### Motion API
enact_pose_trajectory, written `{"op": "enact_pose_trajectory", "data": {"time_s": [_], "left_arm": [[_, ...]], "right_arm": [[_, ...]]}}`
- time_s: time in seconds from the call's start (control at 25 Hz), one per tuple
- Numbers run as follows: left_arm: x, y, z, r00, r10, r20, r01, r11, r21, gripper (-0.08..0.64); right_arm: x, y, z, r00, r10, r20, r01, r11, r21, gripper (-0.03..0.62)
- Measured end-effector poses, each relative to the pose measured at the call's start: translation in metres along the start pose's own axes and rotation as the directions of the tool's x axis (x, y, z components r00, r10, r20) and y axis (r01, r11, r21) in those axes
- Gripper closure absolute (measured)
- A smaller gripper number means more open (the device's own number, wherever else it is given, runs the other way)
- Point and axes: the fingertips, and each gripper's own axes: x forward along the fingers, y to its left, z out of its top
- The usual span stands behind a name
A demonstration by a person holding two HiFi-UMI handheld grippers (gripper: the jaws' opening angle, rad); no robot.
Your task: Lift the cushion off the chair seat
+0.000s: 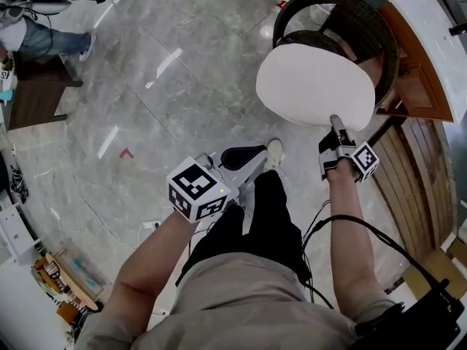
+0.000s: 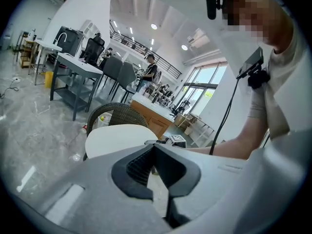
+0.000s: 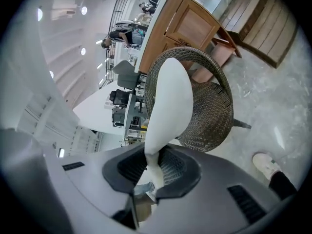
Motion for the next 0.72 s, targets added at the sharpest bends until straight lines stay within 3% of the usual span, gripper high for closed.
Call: {"op": "enact_pose_trajectory", "data": {"time_s": [0.28, 0.72], "left_arm": [[-0.029, -0.019, 0.003, 1.000, -0.018, 0.016, 0.018, 1.000, 0.016, 0.554], [-0.112, -0.070, 0.010, 0.997, -0.050, 0.062, 0.045, 0.996, 0.081, 0.554]], "right_arm": [[-0.029, 0.056, -0.018, 0.997, 0.074, -0.035, -0.074, 0.997, 0.006, 0.523], [-0.097, 0.152, -0.086, 0.979, 0.177, -0.104, -0.180, 0.983, -0.028, 0.523]]}}
